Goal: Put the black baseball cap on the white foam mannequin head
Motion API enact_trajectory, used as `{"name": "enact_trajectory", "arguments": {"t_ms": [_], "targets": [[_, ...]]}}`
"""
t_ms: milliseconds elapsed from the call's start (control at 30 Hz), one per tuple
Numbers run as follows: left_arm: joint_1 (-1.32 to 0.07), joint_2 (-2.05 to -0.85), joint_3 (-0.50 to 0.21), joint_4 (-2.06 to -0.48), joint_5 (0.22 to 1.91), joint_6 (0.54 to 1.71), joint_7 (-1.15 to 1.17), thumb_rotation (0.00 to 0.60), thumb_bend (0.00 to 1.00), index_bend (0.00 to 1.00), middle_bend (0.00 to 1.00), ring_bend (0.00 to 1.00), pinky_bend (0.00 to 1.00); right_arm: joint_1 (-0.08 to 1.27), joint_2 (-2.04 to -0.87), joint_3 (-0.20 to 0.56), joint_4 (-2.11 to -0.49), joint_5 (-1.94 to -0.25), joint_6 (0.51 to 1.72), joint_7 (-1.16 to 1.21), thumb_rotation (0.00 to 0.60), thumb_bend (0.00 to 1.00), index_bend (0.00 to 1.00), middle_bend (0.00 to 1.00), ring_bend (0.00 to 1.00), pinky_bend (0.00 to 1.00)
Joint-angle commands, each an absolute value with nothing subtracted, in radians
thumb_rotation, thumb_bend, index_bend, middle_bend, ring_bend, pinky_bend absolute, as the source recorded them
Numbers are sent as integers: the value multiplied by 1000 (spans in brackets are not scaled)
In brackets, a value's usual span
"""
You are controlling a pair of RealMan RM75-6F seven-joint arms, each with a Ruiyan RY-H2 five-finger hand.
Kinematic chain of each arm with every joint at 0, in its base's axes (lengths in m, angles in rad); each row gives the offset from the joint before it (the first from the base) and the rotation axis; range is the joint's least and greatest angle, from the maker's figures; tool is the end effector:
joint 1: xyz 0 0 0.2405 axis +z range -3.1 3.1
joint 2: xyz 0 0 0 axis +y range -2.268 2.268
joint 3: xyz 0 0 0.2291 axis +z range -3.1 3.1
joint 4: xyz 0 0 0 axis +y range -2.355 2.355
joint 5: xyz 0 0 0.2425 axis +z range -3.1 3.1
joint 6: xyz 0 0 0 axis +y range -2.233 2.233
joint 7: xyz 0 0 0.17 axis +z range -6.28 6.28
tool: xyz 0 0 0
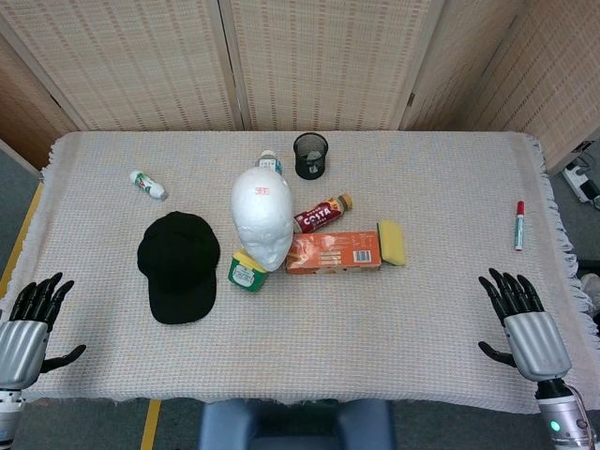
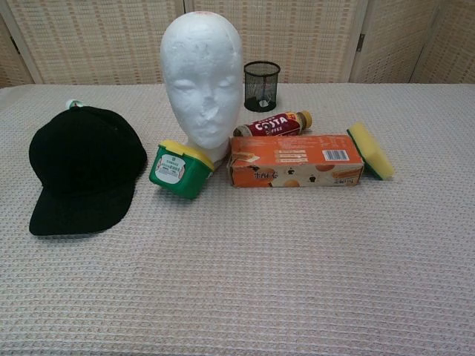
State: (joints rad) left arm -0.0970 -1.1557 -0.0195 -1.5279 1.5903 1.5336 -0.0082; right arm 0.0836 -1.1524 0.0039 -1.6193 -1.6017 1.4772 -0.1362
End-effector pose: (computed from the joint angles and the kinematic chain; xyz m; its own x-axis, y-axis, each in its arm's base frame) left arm -0.2969 0.2044 0.1113 0.4350 -0.0244 0.9001 0.8942 -0.1056 -0.4350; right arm -0.2824 -0.1944 0.0914 0.4913 -0.0436 0.8699 -0.8673 -0.1158 0.4841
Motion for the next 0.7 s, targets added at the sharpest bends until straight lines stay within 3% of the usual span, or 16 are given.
{"name": "enact_trajectory", "arguments": {"t_ms": [33,167,267,333,400,500,600,700], "targets": [[-98,-1148,-12,-1542,1587,1519,1,600,70,74,1,0,83,85,-1154,6,-1617,-1596,1473,-137,600,10,0,0,0,0],[-107,-1139,4,-1575,1615,1506,-34,600,57,73,1,0,148,82,-1146,14,-1613,-1578,1476,-135,600,9,0,0,0,0],[-112,-1173,20,-1549,1654,1509,-39,600,54,100,82,32,341,77,-1136,20,-1615,-1568,1484,-128,600,10,0,0,0,0],[-116,-1214,23,-1512,1674,1513,-32,600,50,128,202,142,534,73,-1133,22,-1615,-1568,1492,-131,600,10,0,0,0,0],[-121,-1292,23,-1432,1706,1539,-69,600,50,209,396,349,727,70,-1131,23,-1617,-1565,1496,-135,600,12,0,0,0,0],[-135,-1391,30,-1301,1741,1552,-126,600,51,317,670,625,916,68,-1132,24,-1622,-1563,1499,-140,600,13,0,0,0,0],[-151,-1471,38,-1199,1754,1547,-190,600,55,365,853,802,999,68,-1134,21,-1618,-1568,1498,-147,600,13,0,0,0,0],[-159,-1553,37,-1093,1781,1588,-230,600,70,421,982,943,1000,70,-1128,17,-1617,-1569,1487,-147,600,19,0,0,0,0]]}}
